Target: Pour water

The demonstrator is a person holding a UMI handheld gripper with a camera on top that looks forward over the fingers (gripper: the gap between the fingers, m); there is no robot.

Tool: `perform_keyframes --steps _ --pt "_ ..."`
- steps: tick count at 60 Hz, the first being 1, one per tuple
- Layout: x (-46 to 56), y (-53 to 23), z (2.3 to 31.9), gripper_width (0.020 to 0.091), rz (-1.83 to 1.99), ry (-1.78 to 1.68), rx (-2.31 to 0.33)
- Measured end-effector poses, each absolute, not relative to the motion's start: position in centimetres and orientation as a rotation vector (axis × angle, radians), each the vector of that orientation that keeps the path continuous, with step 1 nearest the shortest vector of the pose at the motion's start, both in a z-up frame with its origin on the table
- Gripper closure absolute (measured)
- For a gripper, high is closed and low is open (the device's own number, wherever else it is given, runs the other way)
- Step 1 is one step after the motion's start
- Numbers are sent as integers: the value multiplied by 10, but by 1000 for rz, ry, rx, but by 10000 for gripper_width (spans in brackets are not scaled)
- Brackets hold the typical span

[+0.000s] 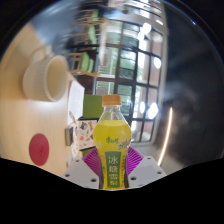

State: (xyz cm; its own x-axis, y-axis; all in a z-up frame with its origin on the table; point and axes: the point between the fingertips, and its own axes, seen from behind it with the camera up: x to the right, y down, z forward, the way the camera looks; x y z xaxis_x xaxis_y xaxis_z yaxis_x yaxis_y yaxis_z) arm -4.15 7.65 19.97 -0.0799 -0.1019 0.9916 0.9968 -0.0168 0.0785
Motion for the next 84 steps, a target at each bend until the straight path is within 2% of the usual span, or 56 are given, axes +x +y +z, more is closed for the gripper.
perform_keyframes --steps 1,6,7,8,11,20,29,30,32,38,45,52,53,57,63,66,67,68,72,73,75,79,84 --pt "-47 81 190 828 -1351 -1209 -1071" --pt "-59 85 189 827 -1532 -1358 -923" --pt "-60 81 197 828 -1581 -1388 -889" --pt "-65 88 189 829 -1606 -1401 -863" --pt "-69 85 189 827 -1683 -1462 -784" --pt "-76 88 170 825 -1788 -1571 -681" --pt "-82 90 184 826 -1773 -1552 -675" --pt "-83 68 184 827 -1775 -1542 -668" --pt "-83 88 187 827 -1773 -1543 -668" --pt "-84 85 190 829 -1754 -1527 -672" --pt "-73 97 190 827 -1460 -1250 -969" --pt "-54 98 177 826 -849 -707 -1345" --pt "-59 109 163 827 -759 -655 -1395" --pt "-63 107 141 828 -393 -386 -1502" --pt "-73 113 120 824 -45 -141 -1549" --pt "-70 110 105 828 20 -80 -1591" --pt "-65 129 85 827 45 -38 -1581" --pt "-64 128 79 827 32 -55 -1598" --pt "-62 114 67 806 4 -63 -1616" --pt "-62 113 74 820 13 -53 -1586" --pt "-65 116 67 822 27 -39 -1575" --pt "-56 106 76 800 61 4 -1559" --pt "-62 101 74 801 68 -15 -1579"
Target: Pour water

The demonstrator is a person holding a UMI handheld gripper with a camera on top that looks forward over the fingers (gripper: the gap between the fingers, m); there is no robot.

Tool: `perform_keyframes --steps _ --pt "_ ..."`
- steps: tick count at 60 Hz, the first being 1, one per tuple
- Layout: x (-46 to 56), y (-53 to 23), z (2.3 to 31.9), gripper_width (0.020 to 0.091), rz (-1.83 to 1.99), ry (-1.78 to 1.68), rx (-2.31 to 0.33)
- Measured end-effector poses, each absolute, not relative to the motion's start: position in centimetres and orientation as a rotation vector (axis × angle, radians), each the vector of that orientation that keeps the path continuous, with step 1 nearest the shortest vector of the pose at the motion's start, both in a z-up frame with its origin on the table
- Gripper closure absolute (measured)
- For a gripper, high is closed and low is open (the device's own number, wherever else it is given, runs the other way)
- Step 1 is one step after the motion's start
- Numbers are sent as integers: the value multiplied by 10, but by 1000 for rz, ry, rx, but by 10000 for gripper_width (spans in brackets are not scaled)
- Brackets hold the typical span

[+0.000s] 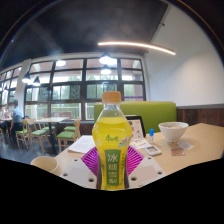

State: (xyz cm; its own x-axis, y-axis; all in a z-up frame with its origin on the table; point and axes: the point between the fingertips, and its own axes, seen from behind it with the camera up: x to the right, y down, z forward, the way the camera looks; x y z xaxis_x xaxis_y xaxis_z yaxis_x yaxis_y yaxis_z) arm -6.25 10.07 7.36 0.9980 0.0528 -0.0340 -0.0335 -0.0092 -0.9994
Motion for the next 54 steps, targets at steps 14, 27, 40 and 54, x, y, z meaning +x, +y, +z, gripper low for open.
perform_keyframes --steps 14,27,40,54 --pt "-35 96 96 656 69 -12 -1592" --pt "-29 98 98 271 55 2 -1592" --pt "-14 98 99 268 13 43 -1592" --pt "-14 97 98 269 14 43 -1591"
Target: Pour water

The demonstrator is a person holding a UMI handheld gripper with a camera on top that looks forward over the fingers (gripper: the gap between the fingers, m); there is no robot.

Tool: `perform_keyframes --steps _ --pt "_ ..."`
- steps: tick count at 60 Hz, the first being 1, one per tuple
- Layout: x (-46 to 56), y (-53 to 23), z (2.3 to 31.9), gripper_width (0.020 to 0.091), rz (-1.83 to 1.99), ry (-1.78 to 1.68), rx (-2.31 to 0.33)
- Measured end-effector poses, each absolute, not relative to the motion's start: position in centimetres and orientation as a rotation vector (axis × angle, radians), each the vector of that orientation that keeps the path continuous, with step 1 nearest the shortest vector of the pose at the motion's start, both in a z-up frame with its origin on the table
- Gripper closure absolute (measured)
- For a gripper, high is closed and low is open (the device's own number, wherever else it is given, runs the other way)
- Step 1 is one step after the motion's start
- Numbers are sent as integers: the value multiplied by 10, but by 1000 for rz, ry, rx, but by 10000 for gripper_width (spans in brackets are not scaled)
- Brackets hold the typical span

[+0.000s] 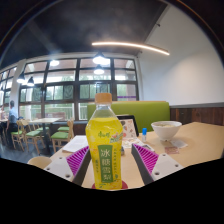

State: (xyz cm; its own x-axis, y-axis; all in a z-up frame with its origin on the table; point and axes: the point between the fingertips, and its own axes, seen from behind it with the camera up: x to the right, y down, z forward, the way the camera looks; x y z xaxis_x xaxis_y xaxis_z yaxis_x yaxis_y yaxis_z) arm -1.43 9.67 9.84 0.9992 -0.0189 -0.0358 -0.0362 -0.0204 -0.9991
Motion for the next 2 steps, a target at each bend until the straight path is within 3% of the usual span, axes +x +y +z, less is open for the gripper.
perform_keyframes --steps 2 --pt "-14 97 98 268 14 43 -1591"
